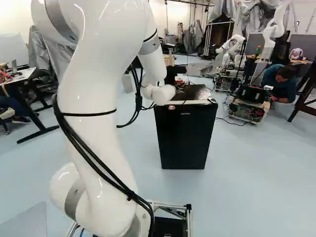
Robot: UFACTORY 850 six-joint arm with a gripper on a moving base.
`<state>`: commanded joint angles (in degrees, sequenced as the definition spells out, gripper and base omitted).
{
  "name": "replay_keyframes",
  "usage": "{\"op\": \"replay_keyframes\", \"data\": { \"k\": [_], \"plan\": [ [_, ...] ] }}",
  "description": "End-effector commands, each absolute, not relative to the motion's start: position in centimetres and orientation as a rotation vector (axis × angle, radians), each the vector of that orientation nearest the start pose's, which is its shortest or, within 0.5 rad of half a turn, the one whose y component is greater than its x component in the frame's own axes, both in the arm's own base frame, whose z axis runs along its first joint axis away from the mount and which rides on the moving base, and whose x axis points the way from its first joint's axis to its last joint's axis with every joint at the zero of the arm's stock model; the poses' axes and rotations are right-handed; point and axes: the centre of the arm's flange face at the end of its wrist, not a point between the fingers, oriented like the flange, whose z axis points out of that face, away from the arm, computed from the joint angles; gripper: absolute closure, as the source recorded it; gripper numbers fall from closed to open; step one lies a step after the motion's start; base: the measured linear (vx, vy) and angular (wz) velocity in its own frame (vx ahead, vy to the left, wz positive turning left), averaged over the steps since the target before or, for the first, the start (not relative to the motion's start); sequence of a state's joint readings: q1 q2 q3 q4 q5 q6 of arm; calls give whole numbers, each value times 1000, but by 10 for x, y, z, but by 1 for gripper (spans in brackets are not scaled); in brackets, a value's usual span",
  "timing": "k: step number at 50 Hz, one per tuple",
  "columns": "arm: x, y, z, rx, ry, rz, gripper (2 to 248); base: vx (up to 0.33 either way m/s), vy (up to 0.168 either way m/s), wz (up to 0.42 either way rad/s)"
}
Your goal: Grab a drink from the fridge
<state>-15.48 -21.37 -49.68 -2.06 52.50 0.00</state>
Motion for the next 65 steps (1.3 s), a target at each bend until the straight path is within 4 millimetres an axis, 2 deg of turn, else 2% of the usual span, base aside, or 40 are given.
{"op": "replay_keyframes", "data": {
  "k": [16, 31, 49, 65],
  "plan": [
    [538, -141, 410, -2514, 274, -2124, 152, 0, 0, 0],
    [523, -128, 412, -2518, 257, -2105, 152, 0, 0, 0],
    [493, -104, 413, -2524, 223, -2067, 152, 0, 0, 0],
    [455, -78, 412, -2531, 183, -2022, 152, 0, 0, 0]
  ]
}}
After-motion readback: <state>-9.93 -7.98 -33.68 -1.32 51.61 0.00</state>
